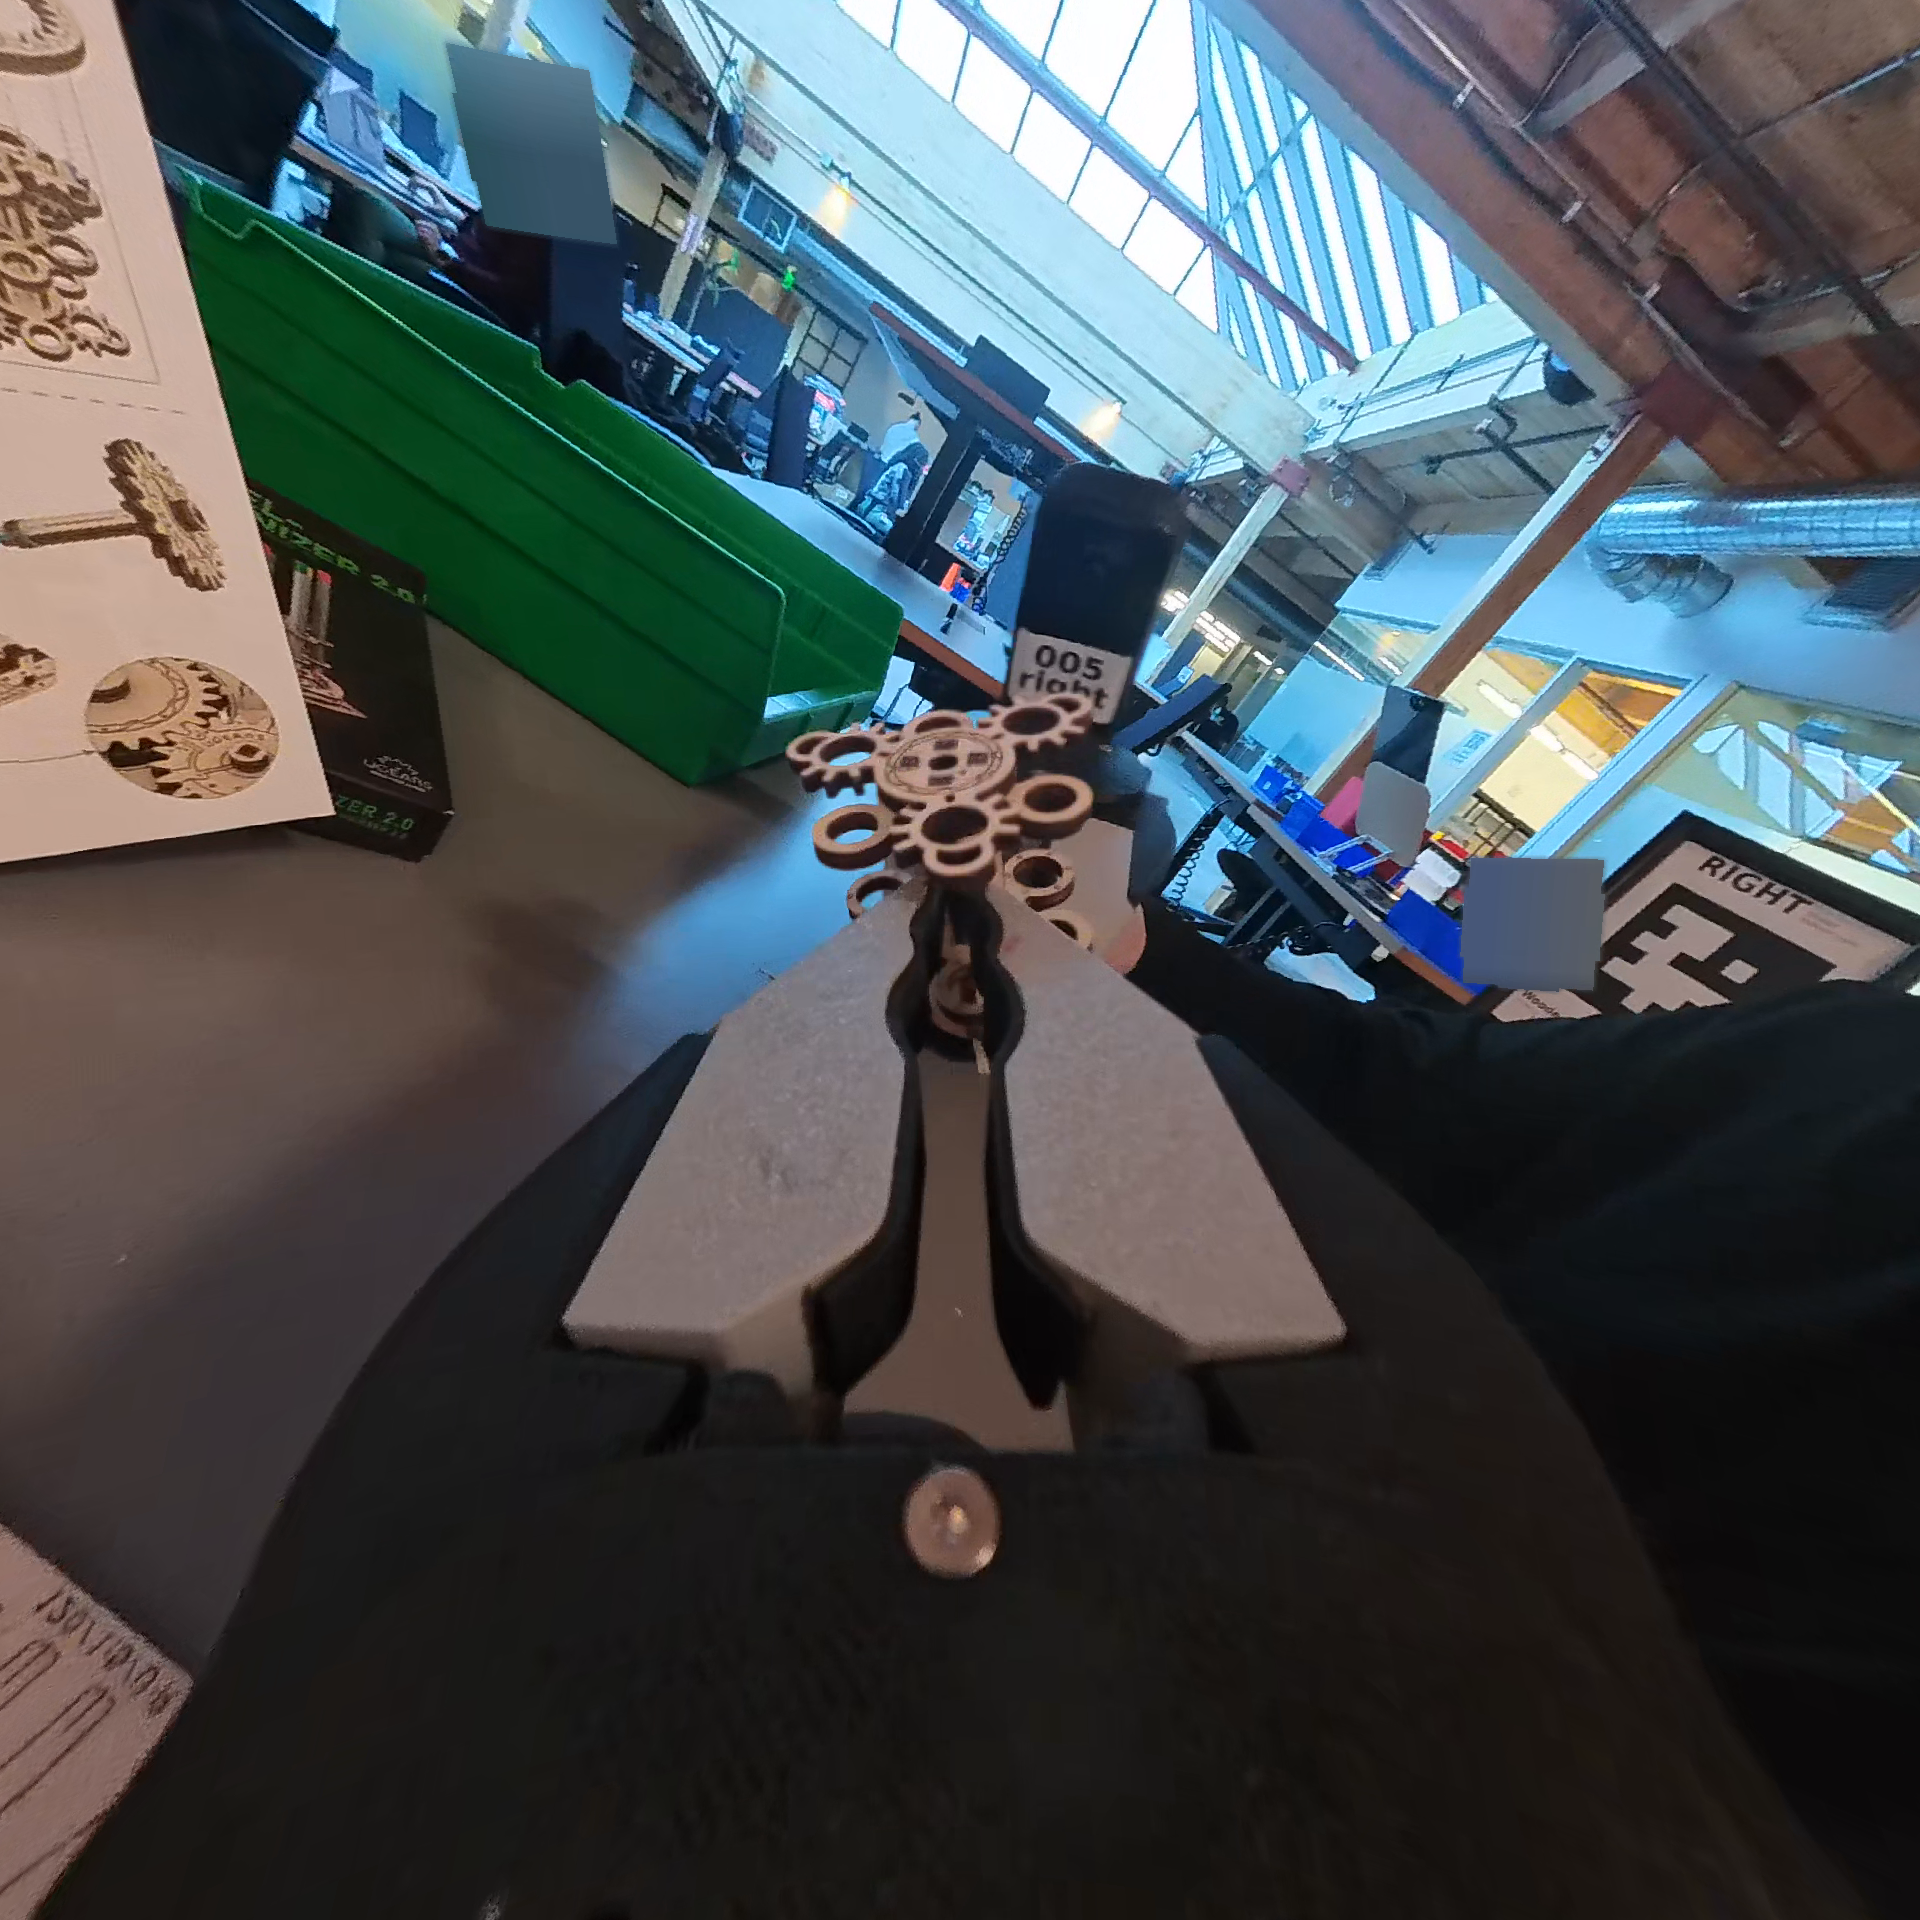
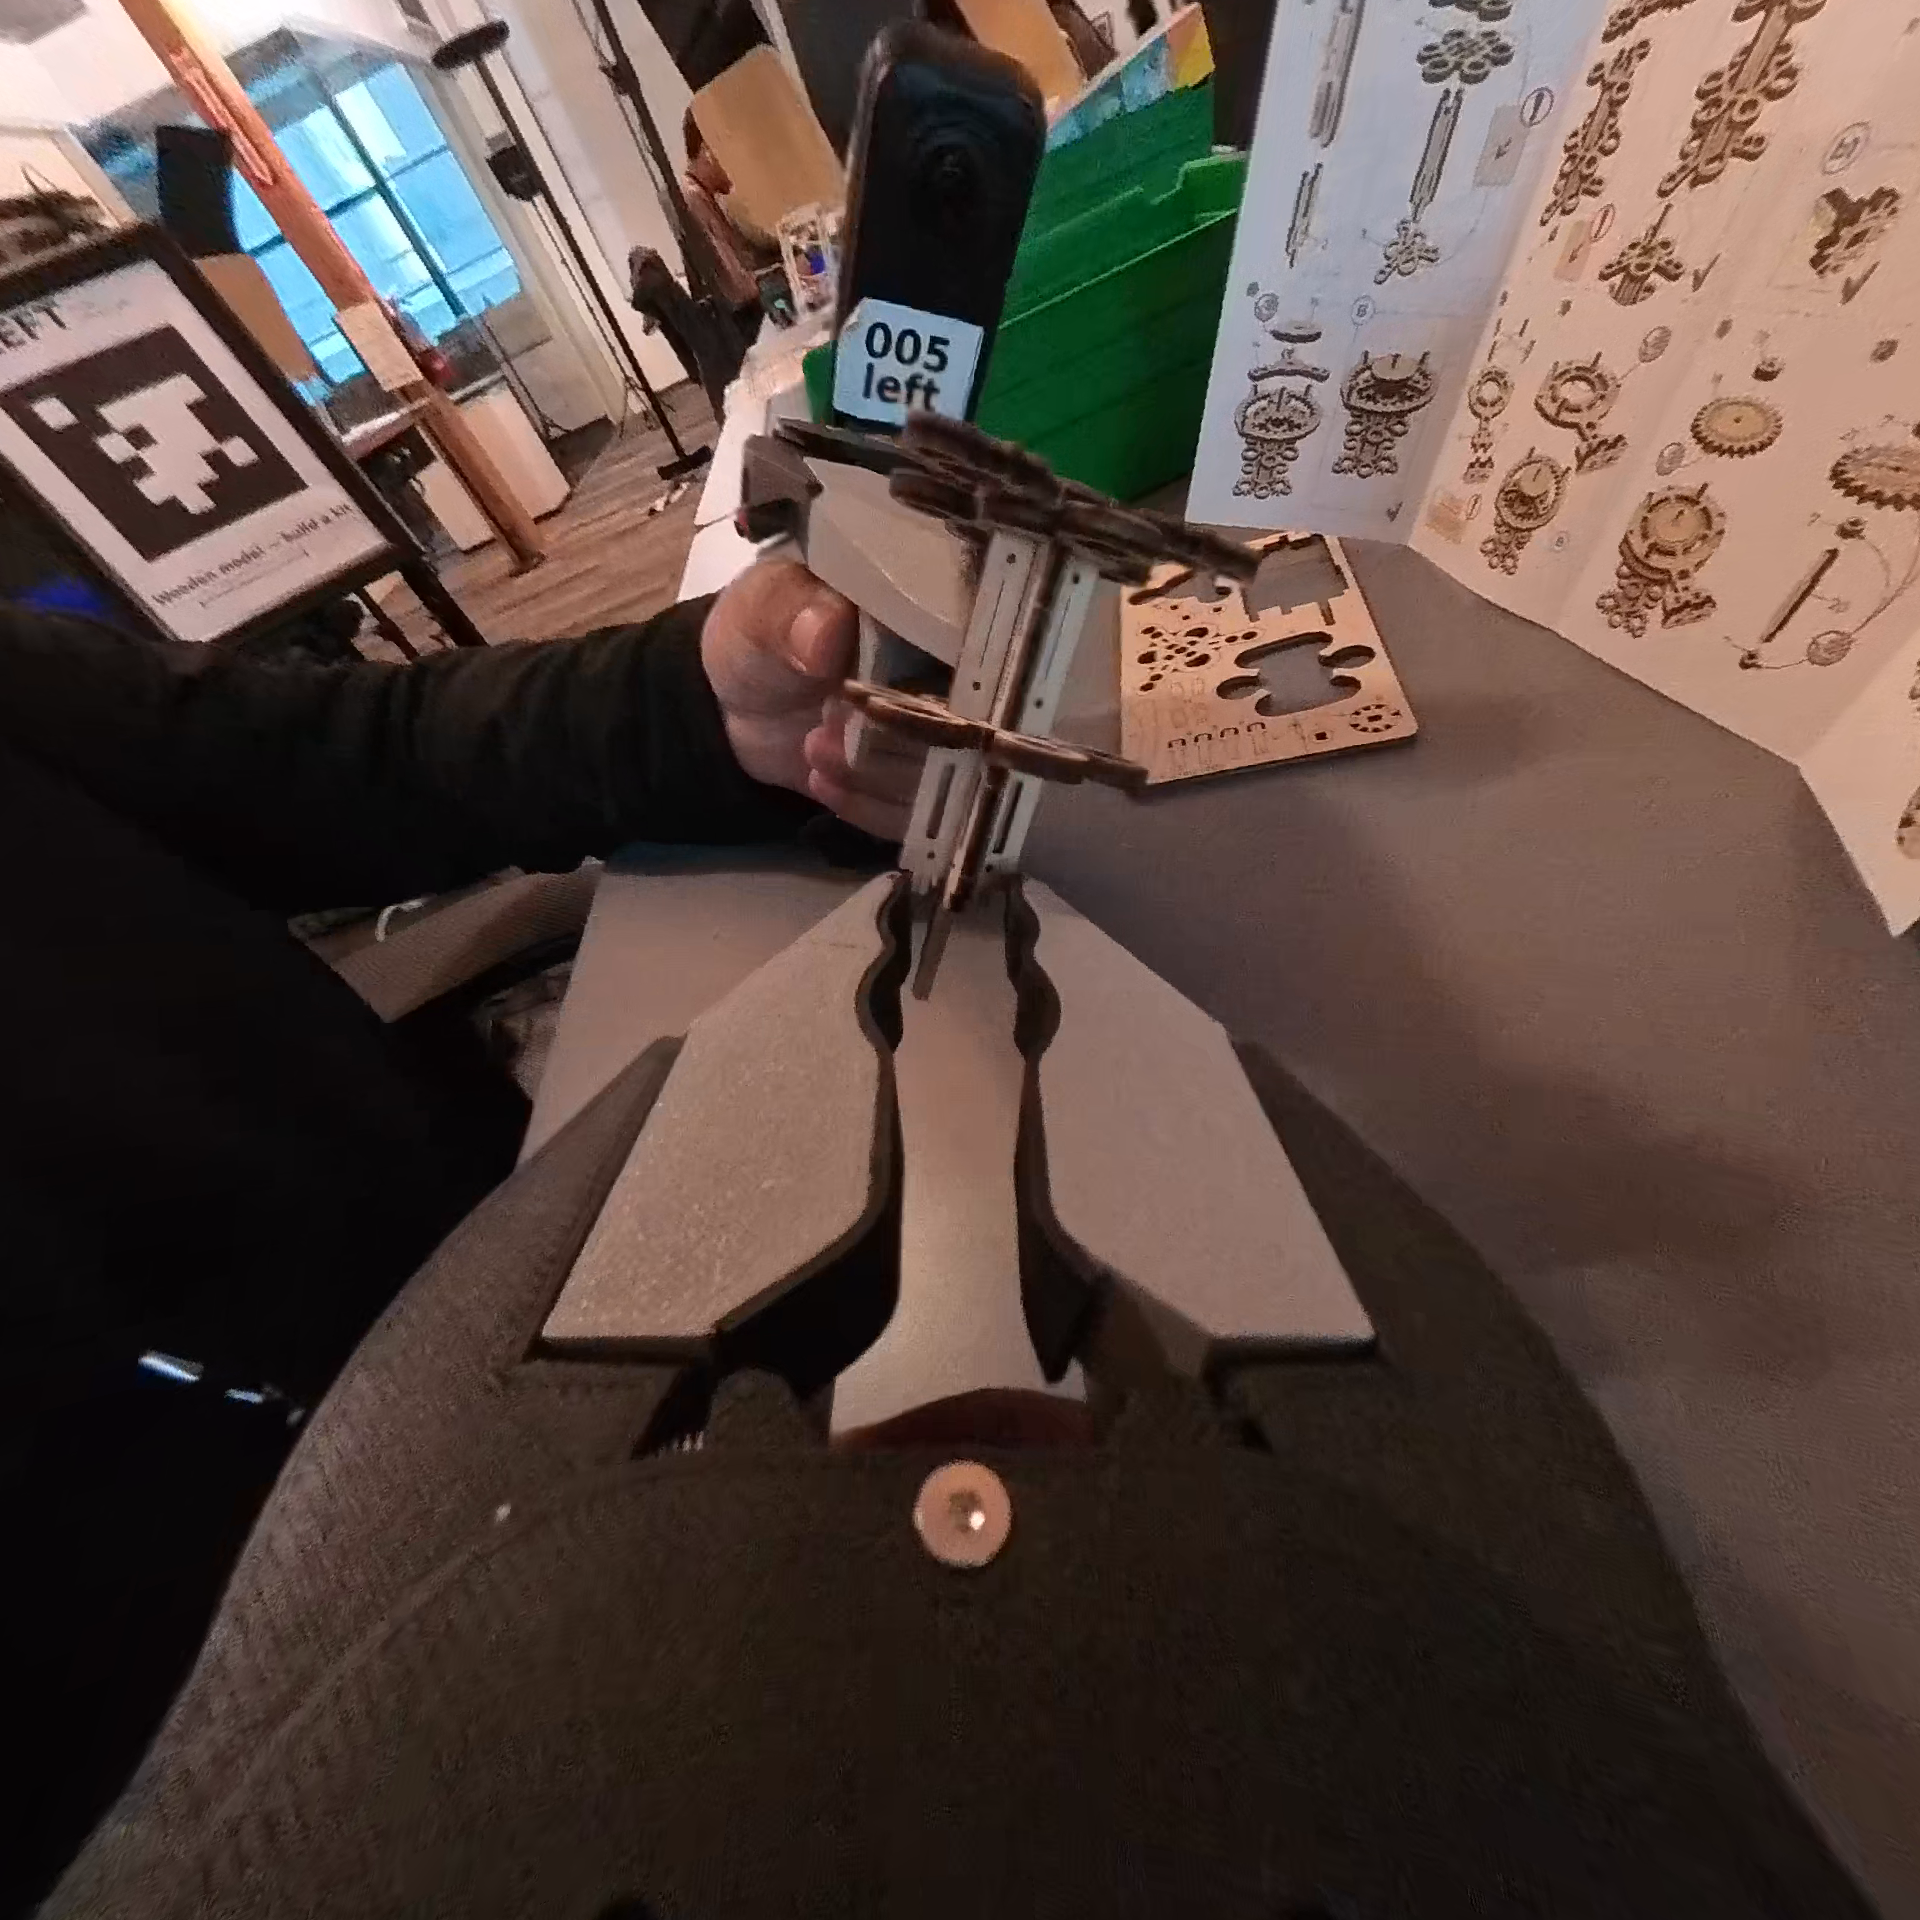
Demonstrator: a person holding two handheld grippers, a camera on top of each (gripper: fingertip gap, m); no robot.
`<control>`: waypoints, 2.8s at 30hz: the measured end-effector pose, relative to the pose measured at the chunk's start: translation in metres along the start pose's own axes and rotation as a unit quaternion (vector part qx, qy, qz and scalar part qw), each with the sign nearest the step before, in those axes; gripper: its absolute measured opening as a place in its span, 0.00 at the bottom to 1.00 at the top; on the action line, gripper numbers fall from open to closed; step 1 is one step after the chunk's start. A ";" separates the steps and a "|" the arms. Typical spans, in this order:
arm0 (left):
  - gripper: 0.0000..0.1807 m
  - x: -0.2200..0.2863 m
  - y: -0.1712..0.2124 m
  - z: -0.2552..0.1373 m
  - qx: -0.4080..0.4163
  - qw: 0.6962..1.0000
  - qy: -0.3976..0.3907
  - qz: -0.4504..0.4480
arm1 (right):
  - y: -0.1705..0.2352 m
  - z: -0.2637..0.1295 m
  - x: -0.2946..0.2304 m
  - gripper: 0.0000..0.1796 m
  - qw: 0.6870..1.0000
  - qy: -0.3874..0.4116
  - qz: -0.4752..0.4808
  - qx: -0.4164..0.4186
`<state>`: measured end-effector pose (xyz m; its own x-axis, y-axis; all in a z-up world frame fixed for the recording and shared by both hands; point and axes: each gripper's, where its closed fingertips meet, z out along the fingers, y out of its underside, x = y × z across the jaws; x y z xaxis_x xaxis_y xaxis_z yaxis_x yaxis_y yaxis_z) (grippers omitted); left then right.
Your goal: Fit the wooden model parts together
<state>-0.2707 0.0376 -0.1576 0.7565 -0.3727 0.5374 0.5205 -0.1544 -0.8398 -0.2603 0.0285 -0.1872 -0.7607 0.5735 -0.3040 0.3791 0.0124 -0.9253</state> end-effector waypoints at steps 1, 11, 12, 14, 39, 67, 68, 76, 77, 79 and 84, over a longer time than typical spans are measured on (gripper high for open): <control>0.00 -0.001 0.001 -0.001 -0.002 1.000 -0.003 0.002 | 0.001 0.000 0.001 0.08 1.000 0.010 -0.011 -0.004; 0.05 -0.007 0.003 -0.018 -0.018 0.999 -0.026 0.002 | 0.002 -0.004 0.004 0.08 1.000 0.000 0.024 0.001; 0.06 -0.008 0.000 -0.023 -0.020 0.999 -0.031 0.010 | 0.003 -0.004 0.003 0.08 1.000 -0.004 0.027 -0.003; 0.05 -0.011 -0.010 -0.035 -0.013 0.998 -0.056 0.035 | 0.006 -0.003 -0.002 0.08 0.998 -0.036 0.056 -0.010; 0.00 -0.002 0.014 -0.019 -0.103 0.992 -0.011 0.067 | 0.021 0.000 -0.044 0.08 0.933 -0.230 0.273 -0.047; 0.04 -0.070 0.010 -0.037 -0.109 0.962 -0.220 0.117 | -0.004 -0.031 0.031 0.08 0.978 -0.029 0.180 -0.101; 0.04 -0.069 0.010 -0.037 -0.107 0.962 -0.218 0.121 | -0.006 -0.033 0.027 0.08 0.981 -0.040 0.165 -0.090; 0.08 -0.051 -0.001 -0.042 -0.091 0.963 -0.191 0.164 | 0.015 -0.029 0.055 0.08 0.967 0.145 -0.139 -0.155; 0.08 -0.049 -0.002 -0.045 -0.091 0.961 -0.193 0.175 | 0.013 -0.027 0.059 0.08 0.954 0.177 -0.182 -0.161; 0.09 -0.045 -0.004 -0.049 -0.091 0.956 -0.197 0.197 | 0.010 -0.025 0.065 0.08 0.923 0.227 -0.261 -0.171; 0.09 -0.039 -0.007 -0.050 -0.080 0.959 -0.188 0.195 | -0.001 -0.023 0.056 0.08 0.839 0.284 -0.438 -0.152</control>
<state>-0.3238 0.0072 -0.1770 0.9863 -0.0783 0.1454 0.1252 -0.2202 -0.9674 -0.2913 0.0791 -0.1978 -0.4767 0.5324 0.6995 -0.0120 0.7917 -0.6108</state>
